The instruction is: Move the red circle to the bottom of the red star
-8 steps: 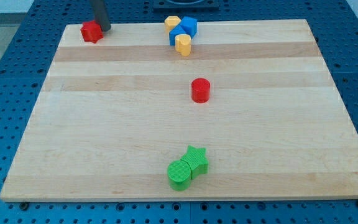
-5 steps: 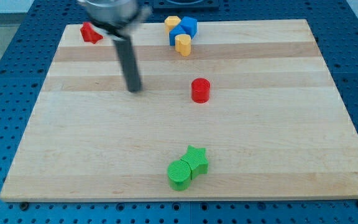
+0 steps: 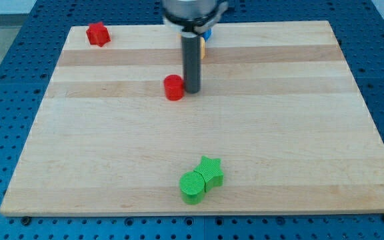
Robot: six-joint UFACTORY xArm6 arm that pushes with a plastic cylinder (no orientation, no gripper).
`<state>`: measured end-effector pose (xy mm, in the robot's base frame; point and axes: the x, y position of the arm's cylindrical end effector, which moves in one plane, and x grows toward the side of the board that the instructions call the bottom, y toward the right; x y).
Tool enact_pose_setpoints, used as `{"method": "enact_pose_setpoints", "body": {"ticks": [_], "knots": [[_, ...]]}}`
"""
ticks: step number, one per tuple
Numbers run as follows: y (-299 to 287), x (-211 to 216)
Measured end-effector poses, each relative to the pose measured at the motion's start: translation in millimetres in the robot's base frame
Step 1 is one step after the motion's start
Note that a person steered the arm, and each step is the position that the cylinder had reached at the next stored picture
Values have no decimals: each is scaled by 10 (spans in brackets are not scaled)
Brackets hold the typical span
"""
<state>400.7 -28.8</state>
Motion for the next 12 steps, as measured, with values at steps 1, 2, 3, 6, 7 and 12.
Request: {"method": "enact_pose_setpoints", "body": {"ticks": [1, 2, 3, 6, 7, 12], "knots": [[-138, 311], [-479, 119], [-519, -3], [-660, -488], [-756, -799], [-1777, -1065]]}}
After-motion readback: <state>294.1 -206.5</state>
